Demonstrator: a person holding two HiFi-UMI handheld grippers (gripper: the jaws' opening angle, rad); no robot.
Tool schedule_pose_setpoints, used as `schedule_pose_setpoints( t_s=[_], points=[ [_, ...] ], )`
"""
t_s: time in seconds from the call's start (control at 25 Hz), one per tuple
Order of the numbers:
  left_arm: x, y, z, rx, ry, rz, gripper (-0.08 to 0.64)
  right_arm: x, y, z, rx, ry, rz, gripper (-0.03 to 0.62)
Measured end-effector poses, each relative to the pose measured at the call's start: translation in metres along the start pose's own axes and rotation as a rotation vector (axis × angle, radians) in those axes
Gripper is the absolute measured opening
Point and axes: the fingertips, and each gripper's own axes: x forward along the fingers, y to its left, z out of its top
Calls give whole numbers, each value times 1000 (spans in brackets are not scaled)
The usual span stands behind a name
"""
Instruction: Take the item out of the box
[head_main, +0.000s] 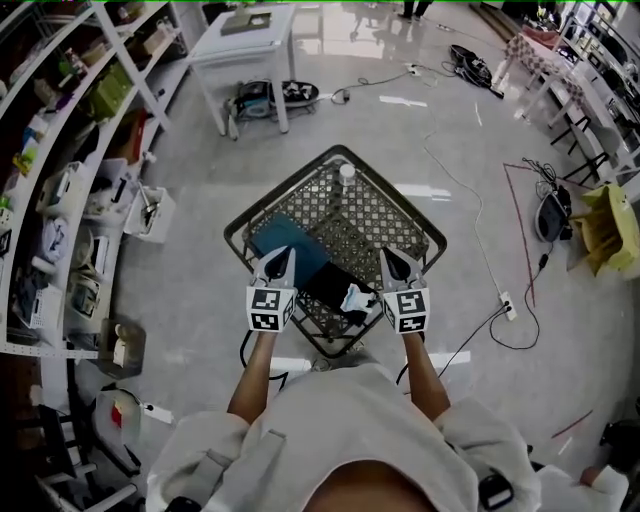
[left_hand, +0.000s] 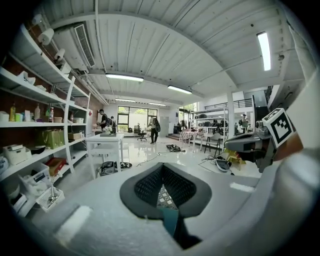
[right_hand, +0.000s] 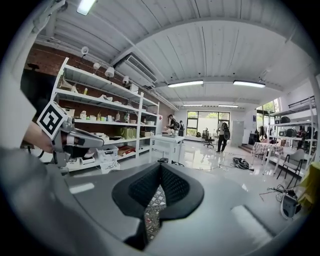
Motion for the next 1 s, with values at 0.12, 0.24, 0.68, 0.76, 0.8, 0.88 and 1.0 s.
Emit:
schedule_pose_setpoints(
  t_s=[0.12,0.24,0.68,0.76,0.8,0.88,1.0],
  points=[
    [6,-2,-1,-6,12,29,6,10,-5,-4,1,13,40,2],
    [13,-1,-7,-14,35,55,6,22,-12,-9,0,25,80,2],
    [16,-8,-42,-29,116,97,6,38,-11,-55,22,108,167,2],
    [16,-10,-51,-34,130,95,6,37,-7,-64,30,126,173,2],
    [15,-11,-56,-37,140,92,6,36,-5,-69,33,137,176,2],
    [14,-16,-66,-39,160,87,6,32,-1,-82,39,163,182,2],
    [15,-23,-79,-54,183,77,6,29,3,-100,49,203,193,2]
  ],
)
